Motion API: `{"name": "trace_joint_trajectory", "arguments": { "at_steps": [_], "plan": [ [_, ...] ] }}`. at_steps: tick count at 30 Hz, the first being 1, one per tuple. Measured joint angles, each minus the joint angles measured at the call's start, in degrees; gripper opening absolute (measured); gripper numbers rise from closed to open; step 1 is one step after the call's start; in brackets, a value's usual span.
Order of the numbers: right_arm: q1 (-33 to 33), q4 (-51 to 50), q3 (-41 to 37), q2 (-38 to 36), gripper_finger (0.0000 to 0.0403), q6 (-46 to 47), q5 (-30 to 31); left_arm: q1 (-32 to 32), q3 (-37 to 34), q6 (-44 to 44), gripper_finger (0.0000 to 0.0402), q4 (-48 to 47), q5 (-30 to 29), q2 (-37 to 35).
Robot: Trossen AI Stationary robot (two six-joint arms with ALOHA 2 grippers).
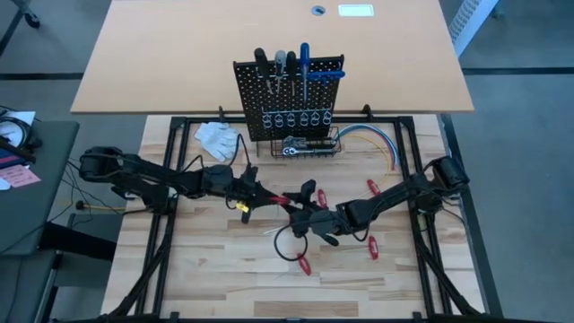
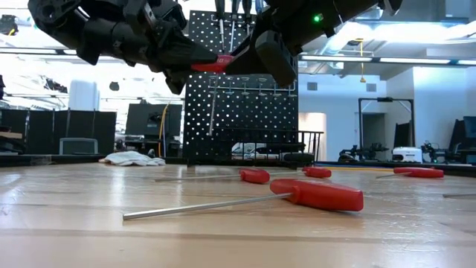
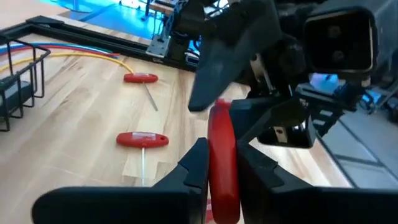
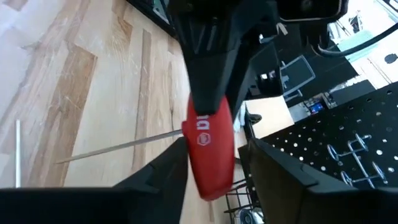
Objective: Hang tools onto peg board
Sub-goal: Hang the red allen wrench on the pegboard
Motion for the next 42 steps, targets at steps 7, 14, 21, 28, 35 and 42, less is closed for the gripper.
{"name": "trace_joint_trajectory", "arguments": {
  "at_steps": [7, 14, 21, 28, 35, 42],
  "plan": [
    [1.79, -4.17, 0.00, -1.53, 0.0191, 1.63, 12.42, -0.09, 1.65, 10.81, 0.0040, -12.96, -15.65, -8.43],
    [4.16, -19.59, 0.00, -2.43, 0.0176, 20.68, 11.87, 1.96, 7.60, 36.82, 0.0040, -8.21, -37.08, -17.10],
    [6.21, -25.58, -0.02, -2.01, 0.0169, 28.72, 11.91, 10.08, 12.12, 45.33, 0.0040, -3.36, -33.18, -15.20],
    [6.41, -25.19, 0.00, -2.03, 0.0168, 28.46, 11.95, 18.44, 12.33, 42.11, 0.0040, 0.05, -28.37, -10.80],
    [6.33, -25.32, -0.01, -2.03, 0.0168, 28.28, 11.98, 22.24, 12.33, 35.07, 0.0040, -1.04, -24.29, -8.61],
    [6.32, -25.33, -0.02, -2.01, 0.0168, 28.30, 11.98, 22.32, 12.38, 33.13, 0.0040, -2.07, -24.36, -9.99]
  ]
}}
